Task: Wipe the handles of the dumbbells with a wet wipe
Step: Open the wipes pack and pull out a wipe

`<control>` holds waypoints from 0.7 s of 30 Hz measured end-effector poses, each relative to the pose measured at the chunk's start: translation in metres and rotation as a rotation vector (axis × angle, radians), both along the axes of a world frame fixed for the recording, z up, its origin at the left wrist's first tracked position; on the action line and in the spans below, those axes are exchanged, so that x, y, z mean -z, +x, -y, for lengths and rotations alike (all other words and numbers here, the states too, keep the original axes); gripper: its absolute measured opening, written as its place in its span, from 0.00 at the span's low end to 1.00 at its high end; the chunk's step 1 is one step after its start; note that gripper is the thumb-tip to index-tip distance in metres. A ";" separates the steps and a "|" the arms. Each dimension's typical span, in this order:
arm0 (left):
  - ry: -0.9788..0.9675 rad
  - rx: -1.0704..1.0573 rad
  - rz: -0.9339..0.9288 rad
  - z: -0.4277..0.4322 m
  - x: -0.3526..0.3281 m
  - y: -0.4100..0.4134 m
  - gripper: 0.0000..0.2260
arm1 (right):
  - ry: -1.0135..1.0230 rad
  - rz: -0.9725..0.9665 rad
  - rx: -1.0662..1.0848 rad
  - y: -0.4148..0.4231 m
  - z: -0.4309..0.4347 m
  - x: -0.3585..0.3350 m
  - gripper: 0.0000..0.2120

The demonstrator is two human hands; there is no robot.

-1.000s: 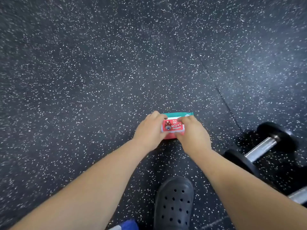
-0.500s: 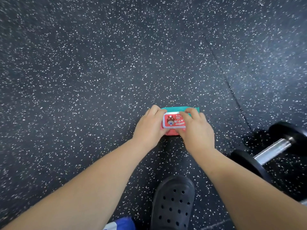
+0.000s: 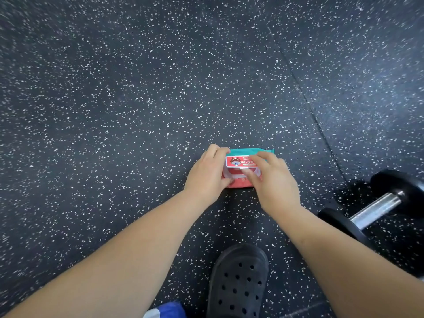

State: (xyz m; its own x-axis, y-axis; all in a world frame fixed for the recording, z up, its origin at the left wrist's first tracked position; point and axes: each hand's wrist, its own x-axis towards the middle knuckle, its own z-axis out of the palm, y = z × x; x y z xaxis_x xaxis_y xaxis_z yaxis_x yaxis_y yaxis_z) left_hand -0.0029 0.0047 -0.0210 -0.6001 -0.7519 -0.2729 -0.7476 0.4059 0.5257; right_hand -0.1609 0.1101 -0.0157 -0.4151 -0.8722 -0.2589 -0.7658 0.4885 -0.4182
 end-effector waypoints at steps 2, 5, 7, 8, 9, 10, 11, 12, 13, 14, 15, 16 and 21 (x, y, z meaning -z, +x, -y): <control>0.005 -0.027 -0.031 -0.001 -0.001 0.000 0.31 | -0.055 0.152 0.136 -0.003 0.005 -0.003 0.20; 0.008 -0.068 -0.069 -0.004 0.001 0.002 0.26 | -0.089 0.302 0.331 -0.006 0.019 -0.011 0.17; 0.007 -0.077 -0.086 -0.005 0.002 0.004 0.25 | -0.087 0.374 0.428 -0.006 0.028 -0.016 0.13; -0.001 -0.070 -0.090 -0.004 0.003 0.004 0.24 | -0.084 0.388 0.465 -0.005 0.032 -0.017 0.12; -0.013 -0.055 -0.089 -0.003 0.003 0.005 0.23 | -0.082 0.386 0.493 -0.005 0.035 -0.018 0.11; -0.030 -0.034 -0.083 -0.002 0.003 0.005 0.23 | -0.079 0.364 0.507 -0.005 0.037 -0.017 0.10; -0.047 -0.012 -0.075 -0.001 0.002 0.005 0.23 | -0.076 0.322 0.507 -0.005 0.038 -0.017 0.10; -0.062 0.003 -0.071 0.000 0.002 0.005 0.24 | -0.074 0.266 0.490 -0.005 0.039 -0.017 0.09; -0.070 0.008 -0.071 0.001 0.003 0.004 0.26 | -0.070 0.205 0.458 -0.004 0.038 -0.016 0.08; -0.072 0.008 -0.072 0.002 0.003 0.004 0.27 | -0.063 0.151 0.414 -0.003 0.036 -0.016 0.07; -0.069 0.004 -0.073 0.002 0.003 0.004 0.28 | -0.052 0.115 0.357 -0.002 0.034 -0.014 0.06; -0.064 -0.001 -0.071 0.002 0.004 0.004 0.28 | -0.031 0.089 0.287 0.000 0.032 -0.013 0.04; -0.056 -0.014 -0.065 0.001 0.008 0.003 0.30 | 0.117 -0.074 0.055 0.013 0.027 -0.001 0.05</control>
